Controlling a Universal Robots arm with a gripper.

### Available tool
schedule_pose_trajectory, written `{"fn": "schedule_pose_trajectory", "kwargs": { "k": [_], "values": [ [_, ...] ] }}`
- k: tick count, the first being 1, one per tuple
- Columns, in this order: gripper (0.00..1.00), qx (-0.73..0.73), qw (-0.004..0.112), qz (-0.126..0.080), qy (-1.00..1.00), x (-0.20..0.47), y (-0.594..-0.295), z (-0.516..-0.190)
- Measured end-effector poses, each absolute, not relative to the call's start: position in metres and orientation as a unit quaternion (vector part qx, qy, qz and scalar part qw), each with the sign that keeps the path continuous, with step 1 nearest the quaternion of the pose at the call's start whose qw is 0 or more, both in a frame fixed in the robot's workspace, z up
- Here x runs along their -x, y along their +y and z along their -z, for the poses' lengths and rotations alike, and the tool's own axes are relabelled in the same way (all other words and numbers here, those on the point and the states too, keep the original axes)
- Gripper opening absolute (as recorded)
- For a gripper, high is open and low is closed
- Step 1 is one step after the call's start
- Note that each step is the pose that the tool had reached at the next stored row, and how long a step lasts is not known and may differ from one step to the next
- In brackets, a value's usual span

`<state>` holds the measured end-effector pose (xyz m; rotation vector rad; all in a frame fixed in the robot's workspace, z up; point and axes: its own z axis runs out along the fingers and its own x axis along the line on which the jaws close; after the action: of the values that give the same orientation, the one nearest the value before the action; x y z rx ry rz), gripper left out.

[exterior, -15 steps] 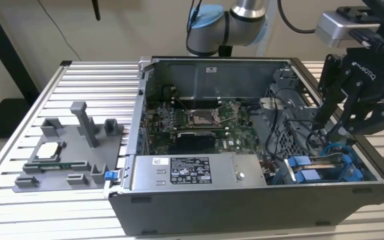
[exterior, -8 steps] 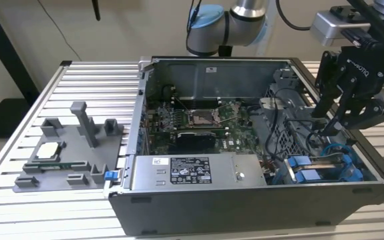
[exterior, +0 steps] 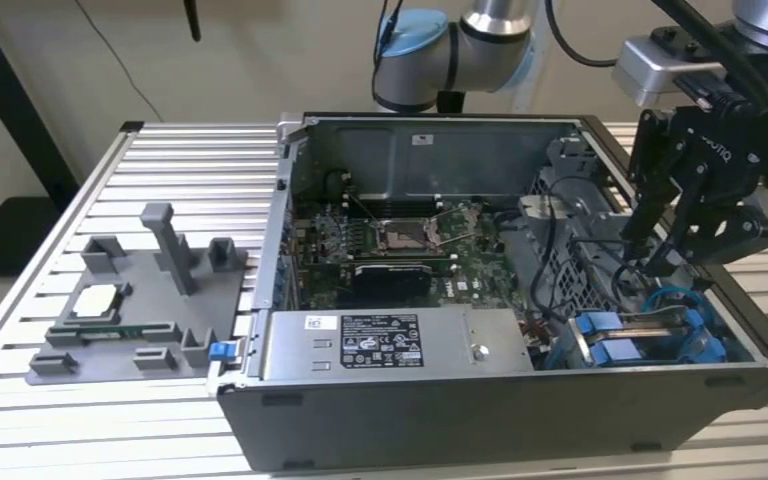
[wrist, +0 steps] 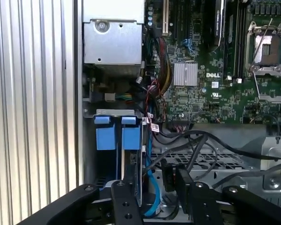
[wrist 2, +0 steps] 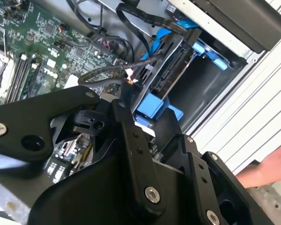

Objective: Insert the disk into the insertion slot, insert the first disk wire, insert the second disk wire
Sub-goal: 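Insert the first disk wire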

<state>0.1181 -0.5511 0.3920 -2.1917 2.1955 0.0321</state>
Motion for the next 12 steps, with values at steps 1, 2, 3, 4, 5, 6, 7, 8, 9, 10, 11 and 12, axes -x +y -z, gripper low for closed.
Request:
{"fn": "schedule_pose_trajectory", "kwargs": {
  "k": [1, 2, 3, 4, 5, 6, 7, 8, 9, 10, 11, 12],
  "values": [
    [1.0, 0.709, 0.02, -0.01, 0.705, -0.1178, -0.551, -0.3917],
    [1.0, 0.712, 0.02, -0.01, 0.702, -0.1177, -0.551, -0.3915],
    [1.0, 0.715, 0.02, -0.01, 0.699, -0.1175, -0.551, -0.3913],
    [1.0, 0.718, 0.02, -0.01, 0.696, -0.1172, -0.551, -0.3911],
    [1.0, 0.719, 0.021, -0.01, 0.694, -0.1169, -0.551, -0.3909],
    [1.0, 0.72, 0.022, -0.009, 0.694, -0.1165, -0.551, -0.3907],
    [1.0, 0.72, 0.024, -0.01, 0.693, -0.116, -0.5511, -0.3905],
    [1.0, 0.72, 0.026, -0.011, 0.693, -0.1154, -0.5511, -0.3904],
    [1.0, 0.72, 0.029, -0.013, 0.693, -0.1149, -0.5511, -0.3903],
    [1.0, 0.721, 0.031, -0.013, 0.692, -0.1144, -0.551, -0.3903],
    [1.0, 0.721, 0.033, -0.013, 0.692, -0.114, -0.551, -0.3901],
    [1.0, 0.721, 0.035, -0.013, 0.692, -0.1137, -0.551, -0.3898]
  ]
}}
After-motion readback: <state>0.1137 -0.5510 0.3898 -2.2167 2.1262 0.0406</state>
